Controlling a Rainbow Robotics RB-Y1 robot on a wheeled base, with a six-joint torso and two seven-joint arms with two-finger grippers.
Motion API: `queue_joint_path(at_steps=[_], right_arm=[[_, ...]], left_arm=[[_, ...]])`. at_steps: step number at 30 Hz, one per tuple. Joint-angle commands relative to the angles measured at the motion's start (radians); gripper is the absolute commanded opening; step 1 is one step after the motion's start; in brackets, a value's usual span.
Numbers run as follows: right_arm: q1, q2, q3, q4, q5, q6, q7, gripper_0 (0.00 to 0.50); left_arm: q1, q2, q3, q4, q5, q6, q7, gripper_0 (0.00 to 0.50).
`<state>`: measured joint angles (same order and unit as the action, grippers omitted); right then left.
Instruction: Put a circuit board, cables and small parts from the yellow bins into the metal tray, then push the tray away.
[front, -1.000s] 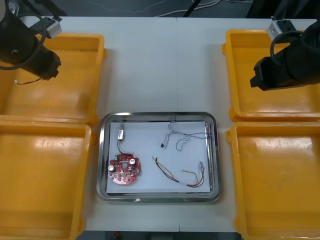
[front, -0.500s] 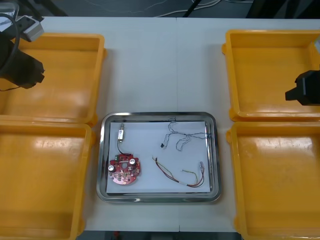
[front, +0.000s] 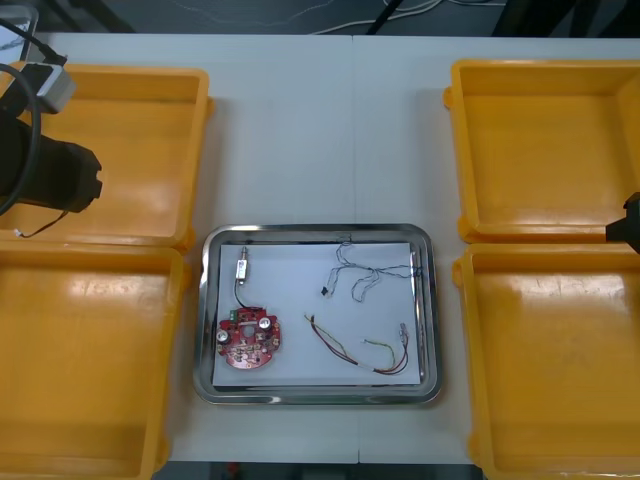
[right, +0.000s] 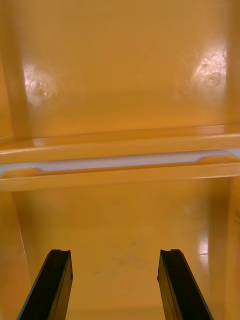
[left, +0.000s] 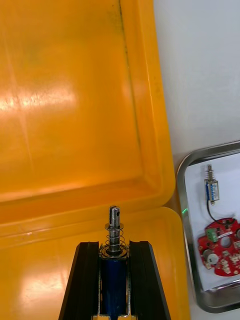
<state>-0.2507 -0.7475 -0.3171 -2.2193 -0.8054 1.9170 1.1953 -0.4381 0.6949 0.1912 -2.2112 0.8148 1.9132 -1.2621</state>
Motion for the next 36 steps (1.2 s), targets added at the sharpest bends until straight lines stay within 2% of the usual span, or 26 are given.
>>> queue_joint_path(at_steps=[1,4,10,14,24,31,36], right_arm=[[0.027,-0.039,-0.023,-0.019,0.006,0.003,-0.023,0.5],[0.03,-0.039,-0.01,0.0,0.003,0.003,-0.023,0.5],[0.03,-0.039,0.032,0.04,0.029,0.003,-0.023,0.5],[0.028,-0.038,0.035,0.079,0.005,0.003,-0.008,0.5],[0.03,-0.03,0.059,0.107,-0.008,0.003,0.006,0.5],[0.03,-0.013,0.061,0.107,-0.005,0.003,0.007,0.5],[0.031,-0.009,0.078,0.115,0.025,0.003,0.009,0.5]], left_arm=[[0.061,0.046,-0.044,-0.091,0.004,0.007,0.079,0.0],[0.078,0.046,-0.096,-0.123,-0.025,0.007,0.156,0.0],[0.078,0.029,-0.219,-0.163,-0.129,-0.013,0.297,0.0],[0.062,0.015,-0.306,-0.165,-0.198,-0.04,0.385,0.0],[0.019,-0.031,-0.446,-0.16,-0.292,-0.053,0.546,0.0],[-0.031,-0.077,-0.51,-0.108,-0.335,-0.062,0.587,0.0],[-0.076,-0.123,-0.565,-0.027,-0.382,-0.111,0.606,0.0]])
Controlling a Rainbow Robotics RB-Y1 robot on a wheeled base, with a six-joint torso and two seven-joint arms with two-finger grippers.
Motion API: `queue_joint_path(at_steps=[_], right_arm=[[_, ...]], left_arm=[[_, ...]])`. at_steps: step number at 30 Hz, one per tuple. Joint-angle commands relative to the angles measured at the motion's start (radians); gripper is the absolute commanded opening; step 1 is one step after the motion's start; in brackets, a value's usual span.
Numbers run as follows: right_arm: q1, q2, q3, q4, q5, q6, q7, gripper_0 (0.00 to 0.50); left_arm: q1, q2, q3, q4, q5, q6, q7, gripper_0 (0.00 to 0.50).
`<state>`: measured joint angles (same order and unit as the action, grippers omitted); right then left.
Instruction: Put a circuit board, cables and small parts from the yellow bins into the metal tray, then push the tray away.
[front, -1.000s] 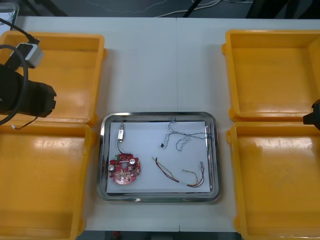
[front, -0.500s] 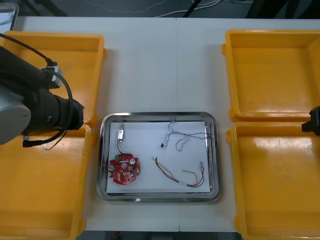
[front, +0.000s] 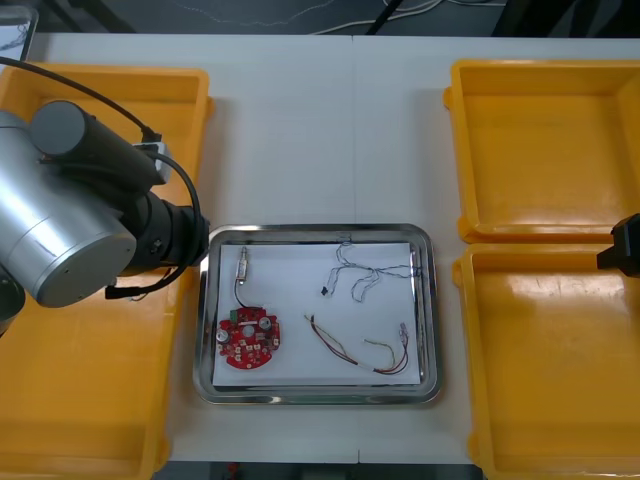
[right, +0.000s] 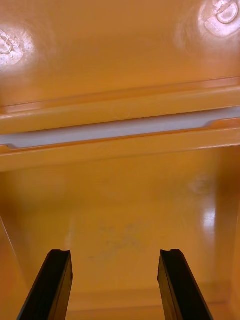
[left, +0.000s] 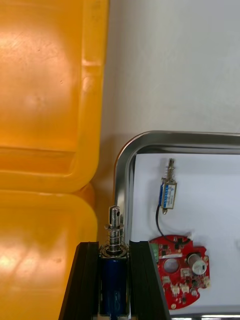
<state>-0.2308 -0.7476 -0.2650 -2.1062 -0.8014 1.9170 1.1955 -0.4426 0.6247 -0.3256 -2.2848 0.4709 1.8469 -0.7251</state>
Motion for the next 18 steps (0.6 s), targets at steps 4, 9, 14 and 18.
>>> queue_joint_path(at_steps=[4,9,14,18], right_arm=[[0.01,-0.007,0.03,0.018,0.019,0.003,0.012,0.5],[0.011,-0.007,0.032,0.022,0.014,0.003,0.018,0.5],[0.011,-0.004,0.032,0.022,0.014,0.003,0.021,0.5],[0.013,-0.003,0.032,0.022,0.011,0.003,0.024,0.5]], left_arm=[[-0.077,-0.06,-0.067,0.07,-0.04,-0.087,0.079,0.0],[-0.084,-0.076,-0.082,0.071,-0.034,-0.097,0.101,0.0],[-0.108,-0.085,-0.127,0.076,-0.032,-0.097,0.156,0.0],[-0.122,-0.102,-0.159,0.076,-0.035,-0.097,0.182,0.0]])
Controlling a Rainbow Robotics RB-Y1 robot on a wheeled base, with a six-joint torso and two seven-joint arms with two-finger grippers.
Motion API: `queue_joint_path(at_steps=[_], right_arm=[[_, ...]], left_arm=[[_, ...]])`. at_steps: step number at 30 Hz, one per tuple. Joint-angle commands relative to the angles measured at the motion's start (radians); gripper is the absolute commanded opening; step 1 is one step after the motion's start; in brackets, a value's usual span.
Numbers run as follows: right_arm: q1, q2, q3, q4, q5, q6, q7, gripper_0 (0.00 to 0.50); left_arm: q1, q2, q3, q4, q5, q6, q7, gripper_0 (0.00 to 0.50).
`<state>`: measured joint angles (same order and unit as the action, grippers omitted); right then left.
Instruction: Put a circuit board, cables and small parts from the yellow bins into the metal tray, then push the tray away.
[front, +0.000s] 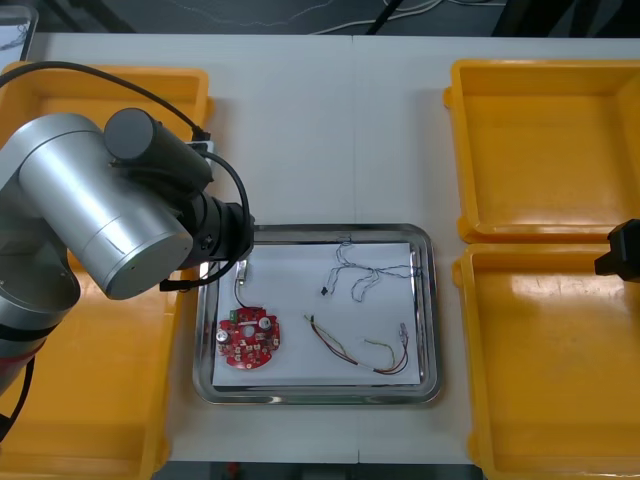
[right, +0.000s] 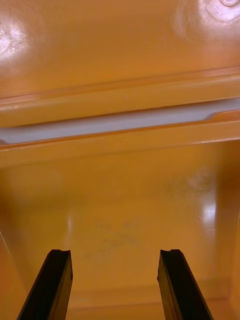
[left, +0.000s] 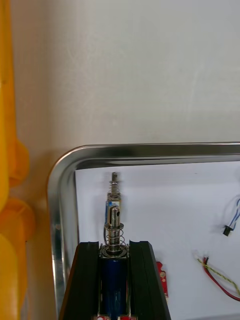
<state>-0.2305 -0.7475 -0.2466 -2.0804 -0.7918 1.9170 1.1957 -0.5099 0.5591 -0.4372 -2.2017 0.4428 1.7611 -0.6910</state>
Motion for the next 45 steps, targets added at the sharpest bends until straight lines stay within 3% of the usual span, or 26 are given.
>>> queue_joint_path(at_steps=[1,8,18,45], right_arm=[[0.013,-0.003,0.013,-0.004,0.002,0.003,0.024,0.5],[0.013,-0.003,0.013,-0.004,0.002,0.003,0.024,0.5],[0.013,-0.003,0.013,-0.004,0.002,0.003,0.024,0.5],[0.013,-0.003,0.013,-0.004,0.002,0.003,0.024,0.5]], left_arm=[[-0.056,-0.041,-0.052,-0.007,-0.007,-0.011,0.153,0.0],[-0.067,-0.071,-0.109,0.025,-0.055,-0.025,0.16,0.0],[-0.076,-0.125,-0.173,0.169,-0.148,-0.149,0.125,0.0],[-0.065,-0.171,-0.275,0.316,-0.246,-0.253,0.062,0.0]])
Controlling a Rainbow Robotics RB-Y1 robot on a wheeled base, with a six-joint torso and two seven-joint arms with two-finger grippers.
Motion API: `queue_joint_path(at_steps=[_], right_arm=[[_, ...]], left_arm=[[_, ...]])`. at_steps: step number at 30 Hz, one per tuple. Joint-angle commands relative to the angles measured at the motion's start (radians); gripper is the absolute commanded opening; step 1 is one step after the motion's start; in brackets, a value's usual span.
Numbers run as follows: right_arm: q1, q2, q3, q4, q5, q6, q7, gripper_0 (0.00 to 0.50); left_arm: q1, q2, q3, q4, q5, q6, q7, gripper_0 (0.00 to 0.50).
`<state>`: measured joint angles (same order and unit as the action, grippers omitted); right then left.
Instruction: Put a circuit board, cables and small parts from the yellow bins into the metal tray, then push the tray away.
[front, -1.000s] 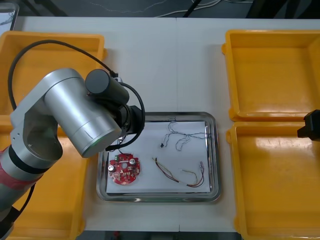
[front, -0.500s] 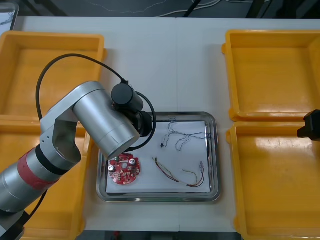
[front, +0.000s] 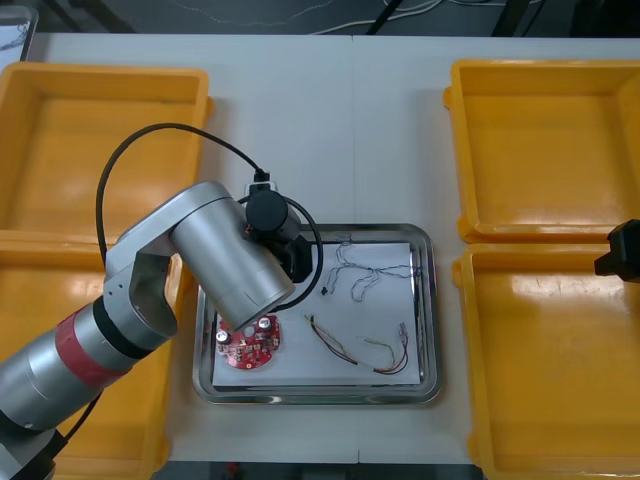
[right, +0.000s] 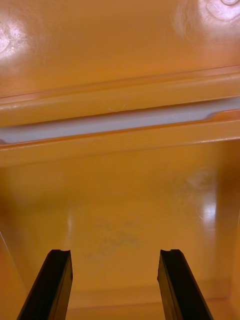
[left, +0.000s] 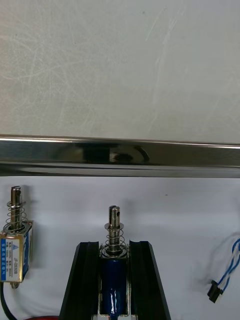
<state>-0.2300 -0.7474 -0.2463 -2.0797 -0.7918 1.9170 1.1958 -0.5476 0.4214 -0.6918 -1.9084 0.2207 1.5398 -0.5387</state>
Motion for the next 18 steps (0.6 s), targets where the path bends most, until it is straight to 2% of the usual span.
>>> queue_joint_path(at_steps=[1,9,10,11,13,15,17,18], right_arm=[[0.012,-0.003,0.013,-0.005,0.002,0.003,0.024,0.5],[0.012,-0.003,0.013,-0.005,0.002,0.003,0.024,0.5],[0.012,-0.003,0.013,-0.005,0.002,0.003,0.024,0.5],[0.012,-0.003,0.013,-0.005,0.002,0.003,0.024,0.5],[0.012,-0.003,0.013,-0.005,0.002,0.003,0.024,0.5],[0.012,-0.003,0.013,-0.005,0.002,0.003,0.024,0.5],[0.012,-0.003,0.013,-0.005,0.002,0.003,0.024,0.5],[0.012,-0.003,0.013,-0.005,0.002,0.003,0.024,0.5]], left_arm=[[-0.028,-0.035,-0.02,0.028,-0.029,-0.035,-0.093,0.0],[-0.026,-0.036,-0.023,0.029,-0.029,-0.032,-0.096,0.005],[-0.026,-0.035,-0.023,0.029,-0.029,-0.033,-0.096,0.059],[-0.026,-0.036,-0.023,0.029,-0.03,-0.032,-0.096,0.137],[-0.02,-0.036,-0.025,0.029,-0.037,-0.032,-0.096,0.168],[-0.017,-0.036,-0.025,0.028,-0.044,-0.032,-0.098,0.222],[-0.017,-0.036,-0.026,0.028,-0.052,-0.032,-0.098,0.359],[-0.015,-0.036,-0.026,0.029,-0.052,-0.032,-0.098,0.38]])
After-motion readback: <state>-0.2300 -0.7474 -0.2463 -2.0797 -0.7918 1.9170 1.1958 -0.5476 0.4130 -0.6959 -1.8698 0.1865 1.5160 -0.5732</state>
